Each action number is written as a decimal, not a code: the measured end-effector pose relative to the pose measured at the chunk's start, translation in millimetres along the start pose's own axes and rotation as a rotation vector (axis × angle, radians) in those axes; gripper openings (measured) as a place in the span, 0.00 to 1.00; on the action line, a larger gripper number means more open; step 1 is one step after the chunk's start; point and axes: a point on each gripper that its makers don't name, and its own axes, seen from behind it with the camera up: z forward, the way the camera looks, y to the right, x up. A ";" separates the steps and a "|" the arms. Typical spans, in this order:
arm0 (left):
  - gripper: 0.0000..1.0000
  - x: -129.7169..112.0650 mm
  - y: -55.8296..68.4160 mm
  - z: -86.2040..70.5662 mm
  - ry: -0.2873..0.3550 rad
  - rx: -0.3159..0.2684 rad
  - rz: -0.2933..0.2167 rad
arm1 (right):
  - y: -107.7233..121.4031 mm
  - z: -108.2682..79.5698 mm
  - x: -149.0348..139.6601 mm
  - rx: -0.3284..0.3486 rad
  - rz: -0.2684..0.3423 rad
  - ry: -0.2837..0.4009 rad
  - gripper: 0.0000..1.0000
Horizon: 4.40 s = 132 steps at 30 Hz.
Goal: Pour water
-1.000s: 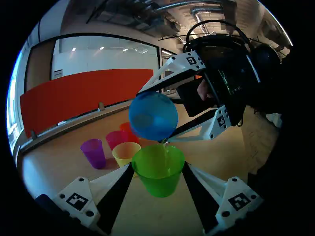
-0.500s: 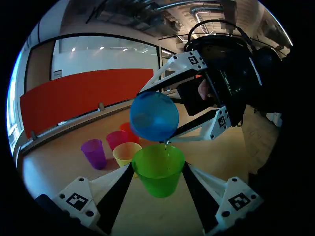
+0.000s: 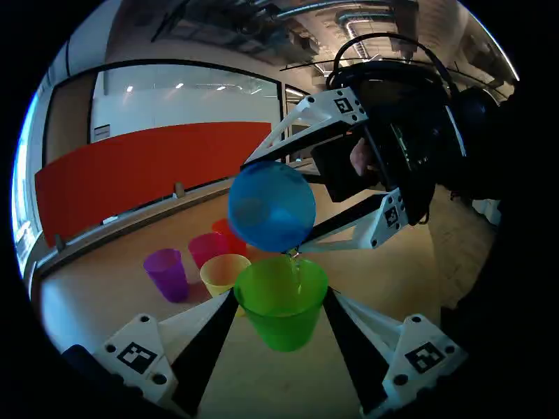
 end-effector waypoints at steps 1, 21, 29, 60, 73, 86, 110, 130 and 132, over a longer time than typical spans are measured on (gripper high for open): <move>0.87 0.2 0.4 0.2 0.000 -0.001 0.000 | -0.1 -0.2 0.4 0.001 -0.002 0.001 0.92; 0.87 -0.5 0.3 2.7 -0.004 -0.002 0.006 | -0.5 -2.4 2.2 -0.003 -0.065 -0.001 0.92; 0.87 0.2 -0.5 3.0 -0.007 0.000 0.011 | -1.4 -3.3 4.9 -0.009 -0.090 -0.001 0.92; 0.87 -0.1 3.0 7.5 -0.012 -0.009 0.011 | -0.5 -6.2 3.3 -0.023 -0.177 -0.013 0.92; 0.87 1.0 3.5 8.2 -0.011 -0.012 0.008 | 1.8 -7.5 4.0 -0.027 -0.207 -0.016 0.92; 0.87 0.6 2.8 9.7 -0.011 -0.013 0.001 | 1.7 -7.4 4.9 -0.035 -0.245 -0.022 0.92; 0.87 2.7 2.5 11.0 -0.008 -0.014 0.004 | 4.5 -6.7 7.5 -0.047 -0.301 -0.027 0.91; 0.87 3.9 2.7 11.0 -0.004 -0.013 0.008 | 5.2 -3.8 8.4 -0.051 -0.348 -0.029 0.91; 0.87 4.2 2.6 10.8 -0.004 -0.012 0.009 | 6.3 -3.1 8.5 -0.053 -0.352 -0.029 0.91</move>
